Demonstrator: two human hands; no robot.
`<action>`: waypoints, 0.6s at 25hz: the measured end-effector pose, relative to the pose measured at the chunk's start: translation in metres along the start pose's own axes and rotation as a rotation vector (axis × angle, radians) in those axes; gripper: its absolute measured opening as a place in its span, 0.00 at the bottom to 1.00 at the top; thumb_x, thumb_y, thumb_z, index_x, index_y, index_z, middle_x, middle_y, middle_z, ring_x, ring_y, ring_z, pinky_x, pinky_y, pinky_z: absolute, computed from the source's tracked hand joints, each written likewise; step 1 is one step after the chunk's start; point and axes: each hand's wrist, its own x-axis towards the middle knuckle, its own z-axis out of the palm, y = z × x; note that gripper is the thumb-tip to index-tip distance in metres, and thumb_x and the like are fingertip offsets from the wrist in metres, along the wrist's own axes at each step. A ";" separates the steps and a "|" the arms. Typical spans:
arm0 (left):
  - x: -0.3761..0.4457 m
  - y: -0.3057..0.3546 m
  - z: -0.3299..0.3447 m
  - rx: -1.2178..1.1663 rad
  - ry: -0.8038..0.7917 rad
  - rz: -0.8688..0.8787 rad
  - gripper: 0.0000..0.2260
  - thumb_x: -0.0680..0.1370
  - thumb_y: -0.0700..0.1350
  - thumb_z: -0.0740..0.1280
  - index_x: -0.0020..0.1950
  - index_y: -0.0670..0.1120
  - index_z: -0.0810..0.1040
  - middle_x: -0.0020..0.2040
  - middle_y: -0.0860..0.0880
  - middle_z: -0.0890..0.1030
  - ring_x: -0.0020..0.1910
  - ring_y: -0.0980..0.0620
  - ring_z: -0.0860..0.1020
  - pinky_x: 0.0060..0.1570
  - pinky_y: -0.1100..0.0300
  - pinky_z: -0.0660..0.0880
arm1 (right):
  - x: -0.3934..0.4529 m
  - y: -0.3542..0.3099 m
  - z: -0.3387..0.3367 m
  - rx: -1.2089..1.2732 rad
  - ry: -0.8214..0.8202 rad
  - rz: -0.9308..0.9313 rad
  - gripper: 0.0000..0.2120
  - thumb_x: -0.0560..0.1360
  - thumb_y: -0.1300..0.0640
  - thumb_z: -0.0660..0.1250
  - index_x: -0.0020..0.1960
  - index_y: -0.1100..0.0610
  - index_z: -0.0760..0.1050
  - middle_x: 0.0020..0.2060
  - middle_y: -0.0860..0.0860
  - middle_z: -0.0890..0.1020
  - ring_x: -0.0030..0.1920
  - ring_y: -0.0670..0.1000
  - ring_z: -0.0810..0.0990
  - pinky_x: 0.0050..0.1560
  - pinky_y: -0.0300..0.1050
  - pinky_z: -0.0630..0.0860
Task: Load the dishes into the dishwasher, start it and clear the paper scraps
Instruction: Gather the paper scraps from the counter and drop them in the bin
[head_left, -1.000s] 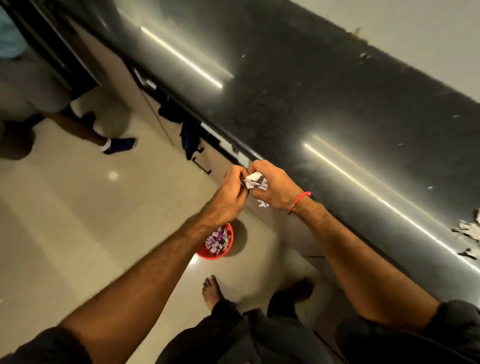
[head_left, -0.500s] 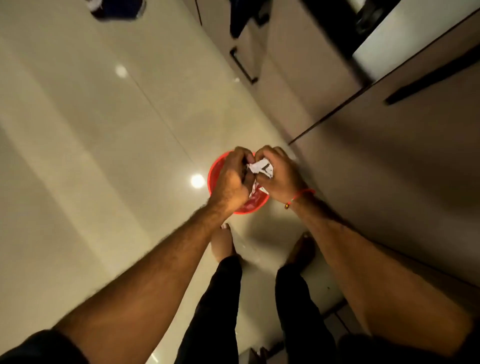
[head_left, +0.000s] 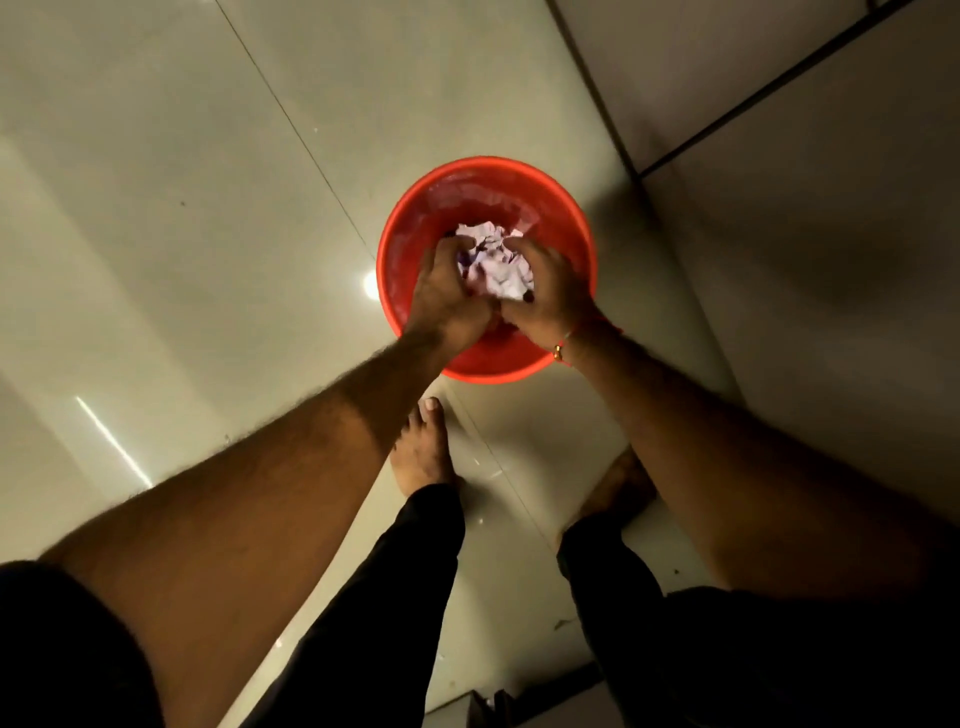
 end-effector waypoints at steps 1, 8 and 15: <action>-0.003 0.001 -0.003 -0.005 0.003 0.006 0.31 0.70 0.38 0.74 0.70 0.49 0.70 0.69 0.47 0.73 0.62 0.50 0.73 0.60 0.61 0.71 | -0.005 -0.003 -0.005 0.010 -0.004 0.010 0.34 0.66 0.54 0.71 0.71 0.58 0.70 0.67 0.60 0.73 0.69 0.59 0.71 0.70 0.49 0.68; -0.087 0.067 -0.043 0.001 0.007 0.182 0.36 0.69 0.41 0.74 0.75 0.42 0.65 0.75 0.45 0.64 0.73 0.44 0.67 0.71 0.47 0.69 | -0.085 -0.058 -0.067 0.128 -0.006 -0.029 0.34 0.71 0.61 0.74 0.74 0.56 0.67 0.72 0.54 0.71 0.70 0.52 0.71 0.66 0.36 0.66; -0.224 0.205 -0.110 0.010 -0.027 0.232 0.36 0.66 0.50 0.69 0.74 0.45 0.69 0.76 0.39 0.64 0.73 0.44 0.66 0.72 0.60 0.66 | -0.230 -0.173 -0.169 0.153 0.081 0.021 0.31 0.73 0.58 0.74 0.73 0.53 0.69 0.67 0.49 0.74 0.62 0.45 0.73 0.67 0.39 0.70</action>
